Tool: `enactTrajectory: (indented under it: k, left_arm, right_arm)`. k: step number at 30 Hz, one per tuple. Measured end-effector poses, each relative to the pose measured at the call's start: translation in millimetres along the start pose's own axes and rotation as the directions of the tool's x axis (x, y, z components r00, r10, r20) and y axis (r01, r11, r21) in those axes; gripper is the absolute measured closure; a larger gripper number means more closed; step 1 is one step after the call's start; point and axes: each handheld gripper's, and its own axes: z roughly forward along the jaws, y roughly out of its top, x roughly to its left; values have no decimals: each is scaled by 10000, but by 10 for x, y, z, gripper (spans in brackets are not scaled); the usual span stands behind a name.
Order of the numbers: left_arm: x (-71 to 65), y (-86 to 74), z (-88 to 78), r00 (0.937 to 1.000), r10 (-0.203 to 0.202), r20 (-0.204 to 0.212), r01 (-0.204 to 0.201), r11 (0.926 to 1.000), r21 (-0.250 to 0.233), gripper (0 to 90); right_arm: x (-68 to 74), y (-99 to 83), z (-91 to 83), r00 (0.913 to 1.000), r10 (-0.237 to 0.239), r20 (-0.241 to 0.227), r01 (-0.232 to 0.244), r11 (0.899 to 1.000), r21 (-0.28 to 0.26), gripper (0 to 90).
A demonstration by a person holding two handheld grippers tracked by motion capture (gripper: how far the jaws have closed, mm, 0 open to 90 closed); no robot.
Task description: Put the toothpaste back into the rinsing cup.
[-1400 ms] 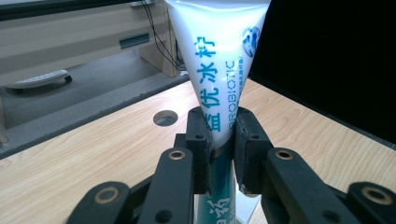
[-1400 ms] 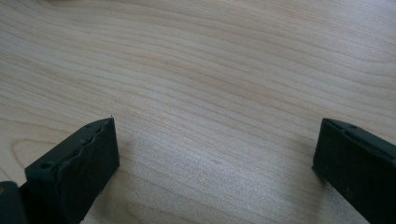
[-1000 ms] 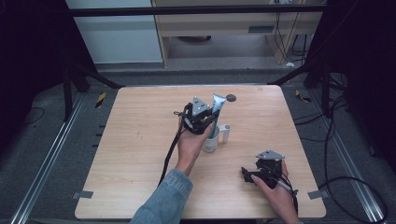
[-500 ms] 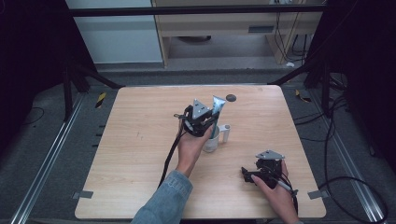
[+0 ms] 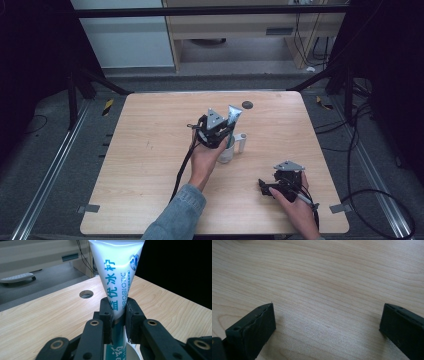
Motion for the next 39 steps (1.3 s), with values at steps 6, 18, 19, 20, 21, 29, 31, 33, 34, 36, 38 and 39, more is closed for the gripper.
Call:
enactTrajectory:
  k: [6, 18, 19, 20, 21, 29, 31, 33, 34, 36, 38, 39]
  left_arm:
    - [2, -9, 1, 10000, 7, -8, -7, 10000, -17, 774]
    - [1, -50, 14, 10000, 34, 14, -34, 10000, 49, 773]
    - [1, -50, 14, 10000, 34, 14, -34, 10000, 49, 773]
    - [3, -56, 16, 10000, 11, 12, -12, 10000, 62, 773]
    - [7, -64, 18, 10000, -7, 9, 7, 10000, 66, 773]
    - [9, -96, 26, 10000, -37, 3, 37, 9999, 131, 773]
    - [14, -104, 29, 10000, -40, -3, 40, 9999, 128, 773]
    - [14, -109, 32, 10000, -46, -4, 46, 9999, 110, 773]
    - [13, -111, 32, 10000, -34, -12, 34, 9999, 116, 773]
    - [12, -117, 32, 10000, -75, -14, 75, 9999, 105, 773]
    - [10, -122, 35, 10000, -65, 0, 65, 9999, 116, 773]
    - [9, -124, 36, 10000, -69, -2, 69, 9999, 125, 773]
  right_arm:
    - [0, 0, 0, 10000, -7, 3, 7, 10000, -3, 4]
    - [0, 0, 0, 10000, 1, 1, -1, 10000, 0, 4]
    - [0, 0, 0, 10000, 1, 1, -1, 10000, 0, 4]
    - [0, 0, 1, 10000, -7, 11, 7, 10000, -6, 4]
    - [0, 0, 0, 10000, 4, 0, -4, 10000, 2, 4]
    - [1, 0, 0, 10000, 15, -1, -15, 10000, 8, 4]
    - [1, 0, 0, 10000, 12, 1, -12, 10000, 9, 4]
    - [1, 0, 0, 10000, 13, 0, -13, 10000, 9, 4]
    - [0, -1, 1, 10000, 1, 10, -1, 10000, 4, 5]
    - [1, 0, 0, 10000, 14, 1, -14, 10000, 9, 4]
    - [1, 0, 0, 10000, 10, 1, -10, 10000, 5, 4]
    - [1, 0, 1, 10000, 3, 8, -3, 10000, 5, 4]
